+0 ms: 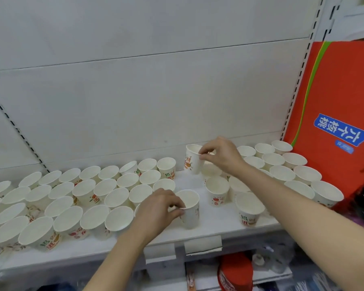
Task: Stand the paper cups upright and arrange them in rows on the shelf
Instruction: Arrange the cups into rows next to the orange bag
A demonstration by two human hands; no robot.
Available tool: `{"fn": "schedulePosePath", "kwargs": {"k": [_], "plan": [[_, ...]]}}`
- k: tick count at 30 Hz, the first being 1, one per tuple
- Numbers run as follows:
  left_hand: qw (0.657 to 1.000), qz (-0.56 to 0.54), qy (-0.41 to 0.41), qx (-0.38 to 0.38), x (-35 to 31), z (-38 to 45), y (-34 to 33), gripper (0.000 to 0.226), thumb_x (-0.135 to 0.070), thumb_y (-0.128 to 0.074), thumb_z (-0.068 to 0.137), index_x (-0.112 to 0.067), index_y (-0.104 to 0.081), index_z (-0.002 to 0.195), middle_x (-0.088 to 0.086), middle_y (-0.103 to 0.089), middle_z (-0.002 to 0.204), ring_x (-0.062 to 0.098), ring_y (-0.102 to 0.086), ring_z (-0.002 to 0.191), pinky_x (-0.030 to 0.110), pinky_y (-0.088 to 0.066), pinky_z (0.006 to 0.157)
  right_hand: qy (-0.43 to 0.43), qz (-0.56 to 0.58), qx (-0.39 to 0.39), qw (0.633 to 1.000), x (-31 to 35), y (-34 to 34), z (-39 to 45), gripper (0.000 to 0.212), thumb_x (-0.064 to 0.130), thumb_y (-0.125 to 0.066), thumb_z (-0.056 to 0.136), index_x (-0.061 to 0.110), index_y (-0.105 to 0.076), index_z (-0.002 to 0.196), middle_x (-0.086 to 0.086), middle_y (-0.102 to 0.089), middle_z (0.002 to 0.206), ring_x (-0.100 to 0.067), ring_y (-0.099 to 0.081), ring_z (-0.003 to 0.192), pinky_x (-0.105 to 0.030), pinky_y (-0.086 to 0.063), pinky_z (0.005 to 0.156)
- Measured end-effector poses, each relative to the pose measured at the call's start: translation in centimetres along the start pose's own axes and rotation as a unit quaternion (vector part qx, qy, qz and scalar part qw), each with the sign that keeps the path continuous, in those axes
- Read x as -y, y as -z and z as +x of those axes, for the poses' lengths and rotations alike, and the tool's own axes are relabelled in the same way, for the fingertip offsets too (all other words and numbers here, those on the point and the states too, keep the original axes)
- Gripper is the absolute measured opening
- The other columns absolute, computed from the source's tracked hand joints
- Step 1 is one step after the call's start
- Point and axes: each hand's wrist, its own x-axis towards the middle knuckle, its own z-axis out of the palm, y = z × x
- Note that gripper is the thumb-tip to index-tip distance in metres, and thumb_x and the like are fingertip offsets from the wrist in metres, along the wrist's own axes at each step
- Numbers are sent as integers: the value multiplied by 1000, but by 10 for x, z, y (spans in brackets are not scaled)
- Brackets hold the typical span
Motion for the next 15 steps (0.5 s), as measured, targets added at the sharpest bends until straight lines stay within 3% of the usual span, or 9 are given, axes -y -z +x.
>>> {"fn": "schedulePosePath", "kwargs": {"k": [3, 5, 10, 15], "plan": [[1000, 1, -2, 4, -3, -1, 0, 5, -35, -73, 83, -33, -73, 88, -17, -65, 89, 4, -49, 87, 23, -41, 73, -2, 77, -26, 997, 10, 31, -41, 9, 19, -78, 74, 23, -75, 81, 14, -67, 76, -4, -53, 81, -13, -37, 67], [1000, 11, 4, 1, -5, -3, -1, 5, -34, -73, 83, -33, -73, 87, -16, -64, 87, 6, -50, 85, 26, -40, 71, 2, 101, -20, 995, 13, 44, -68, 10, 18, -80, 72, 22, -76, 81, 14, -67, 76, -4, -56, 80, -11, -36, 66], [998, 37, 41, -42, -7, -11, -1, 2, -33, -72, 83, -33, -72, 85, -14, -63, 85, 11, -52, 88, 36, -46, 75, 78, 35, 0, 996, 4, 46, -125, 9, 20, -81, 71, 24, -75, 77, 15, -69, 77, -13, -55, 78, -24, -41, 71], [995, 54, 58, -55, -12, -17, 0, 1, -33, -72, 82, -34, -72, 82, -14, -63, 85, 12, -53, 88, 34, -45, 72, 164, -92, 5, 982, -11, 23, -154, 9, 22, -81, 70, 22, -73, 73, 14, -64, 68, -19, -51, 70, -31, -36, 65]]}}
